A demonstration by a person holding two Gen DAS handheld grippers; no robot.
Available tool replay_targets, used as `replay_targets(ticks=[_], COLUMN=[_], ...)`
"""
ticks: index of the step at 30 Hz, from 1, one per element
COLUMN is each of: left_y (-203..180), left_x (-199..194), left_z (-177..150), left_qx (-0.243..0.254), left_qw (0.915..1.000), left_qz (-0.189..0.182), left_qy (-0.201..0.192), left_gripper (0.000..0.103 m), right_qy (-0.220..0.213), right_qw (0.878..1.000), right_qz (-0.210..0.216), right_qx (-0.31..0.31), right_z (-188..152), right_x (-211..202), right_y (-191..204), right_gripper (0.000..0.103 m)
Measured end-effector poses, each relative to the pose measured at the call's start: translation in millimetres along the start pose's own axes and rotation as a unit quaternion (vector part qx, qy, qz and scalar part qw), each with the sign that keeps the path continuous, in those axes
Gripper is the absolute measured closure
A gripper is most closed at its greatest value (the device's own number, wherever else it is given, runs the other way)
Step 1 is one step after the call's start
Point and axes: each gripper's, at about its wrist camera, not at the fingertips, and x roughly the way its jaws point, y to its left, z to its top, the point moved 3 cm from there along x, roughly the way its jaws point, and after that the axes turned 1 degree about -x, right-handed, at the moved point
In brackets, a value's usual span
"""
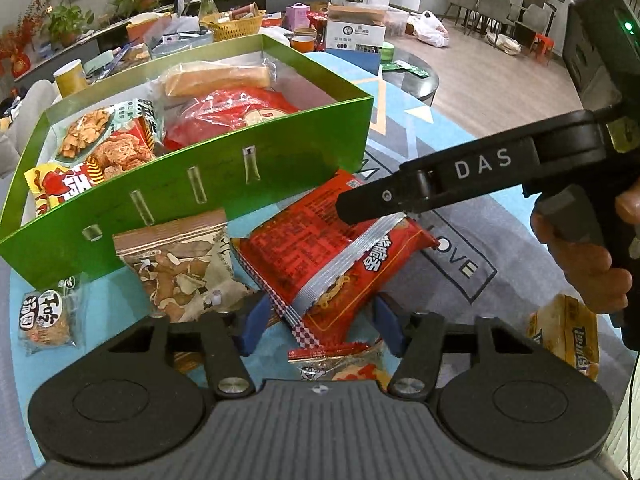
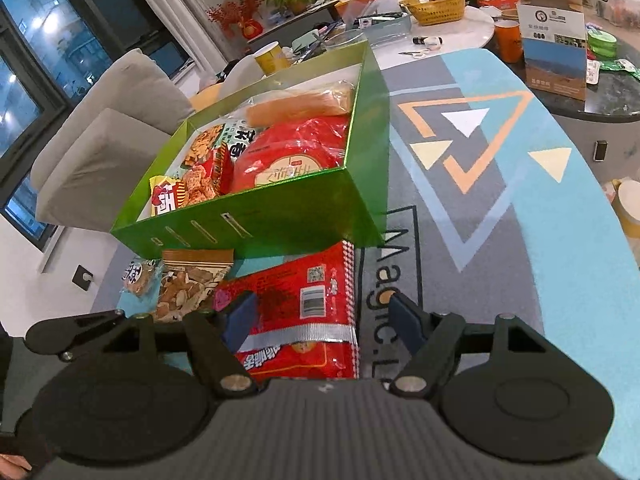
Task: Organize snacks
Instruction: 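Reach the right gripper to the red wafer pack and grasp it, then lift the red wafer pack with the right gripper over the box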
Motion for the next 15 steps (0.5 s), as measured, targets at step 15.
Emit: replay_targets(ticks=[15], left_y=[-11], left_x=[7], left_z=[7], left_qx=[0.014], left_qw=[0.9999], left_qz=[0.005], left_qy=[0.003], left_gripper=[0.058], right_qy=[0.016], right_qw=[0.999], right_qz=[0.026], right_qx=[-0.010], right_z=[-3], right_x=[3], right_y=[8], right_gripper=[0.045])
